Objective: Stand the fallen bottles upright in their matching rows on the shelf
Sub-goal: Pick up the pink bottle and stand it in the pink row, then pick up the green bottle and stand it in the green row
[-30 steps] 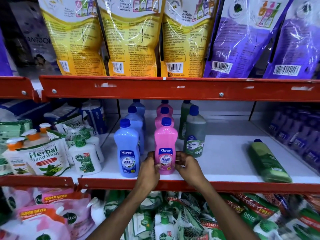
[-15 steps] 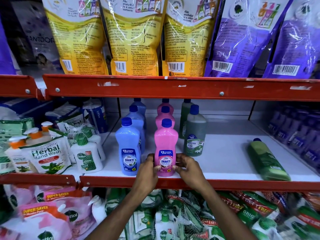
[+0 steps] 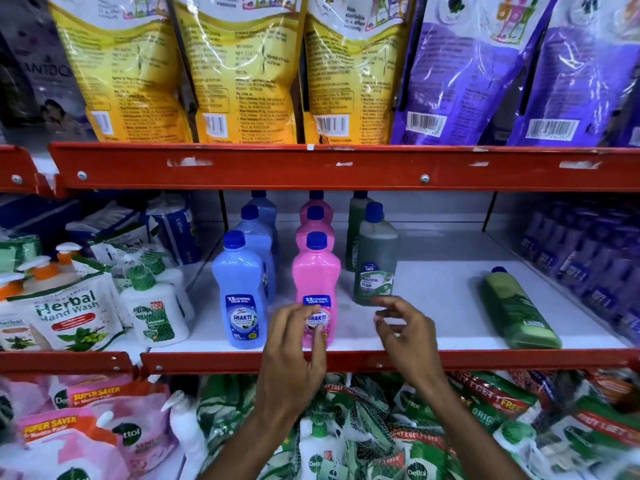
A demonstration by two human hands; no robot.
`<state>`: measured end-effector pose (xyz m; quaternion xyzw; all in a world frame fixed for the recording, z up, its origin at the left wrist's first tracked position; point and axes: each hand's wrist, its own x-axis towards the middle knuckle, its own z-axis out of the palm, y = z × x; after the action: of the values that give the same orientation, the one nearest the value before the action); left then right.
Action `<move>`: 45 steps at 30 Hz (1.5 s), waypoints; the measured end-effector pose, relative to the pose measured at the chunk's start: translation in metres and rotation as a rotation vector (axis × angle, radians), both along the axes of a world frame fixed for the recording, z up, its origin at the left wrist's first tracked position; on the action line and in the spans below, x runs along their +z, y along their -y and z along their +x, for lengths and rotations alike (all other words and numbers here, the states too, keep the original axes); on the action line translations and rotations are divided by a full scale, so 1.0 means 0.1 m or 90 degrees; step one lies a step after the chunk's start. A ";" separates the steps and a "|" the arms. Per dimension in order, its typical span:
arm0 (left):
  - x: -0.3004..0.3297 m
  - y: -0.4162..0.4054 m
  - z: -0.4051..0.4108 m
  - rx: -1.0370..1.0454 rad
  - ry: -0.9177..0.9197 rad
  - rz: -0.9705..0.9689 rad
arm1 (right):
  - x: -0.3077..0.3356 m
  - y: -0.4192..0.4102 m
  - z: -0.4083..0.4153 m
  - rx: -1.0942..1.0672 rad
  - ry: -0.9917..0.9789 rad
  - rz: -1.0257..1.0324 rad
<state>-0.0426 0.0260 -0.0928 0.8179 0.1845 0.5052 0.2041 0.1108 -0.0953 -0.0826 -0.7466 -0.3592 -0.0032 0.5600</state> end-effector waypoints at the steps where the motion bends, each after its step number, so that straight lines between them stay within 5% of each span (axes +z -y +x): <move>1: 0.04 0.07 0.07 -0.023 -0.003 0.048 | 0.04 0.11 0.05 -0.032 0.025 0.014; 4: 0.13 0.29 0.39 -0.097 -0.097 0.130 | 0.11 0.41 0.29 -0.145 0.069 0.040; 8: 0.15 0.66 0.98 -0.196 -0.220 0.067 | 0.10 0.88 0.76 -0.283 0.072 0.037; 13: 0.14 1.02 1.99 -0.305 -0.313 -0.229 | 0.00 1.41 1.52 -0.389 -0.032 -0.102; 20: 0.01 1.27 3.09 -0.289 -0.400 -0.534 | 0.03 1.60 2.03 -0.299 -0.211 -0.263; 25: -0.02 1.42 3.25 -0.213 -0.426 -0.483 | 0.02 1.60 2.15 -0.295 -0.311 -0.158; 34: 0.32 1.09 2.46 -0.294 -0.222 -0.467 | 0.11 1.27 1.76 -0.089 -0.335 0.087; 45: 0.19 0.33 1.34 -0.134 -0.126 -0.377 | 0.12 0.31 0.78 -0.012 -0.179 0.040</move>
<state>0.0917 -0.0075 -0.0738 0.7828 0.2571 0.3238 0.4650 0.1884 -0.1264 -0.0707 -0.7248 -0.2701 0.0851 0.6281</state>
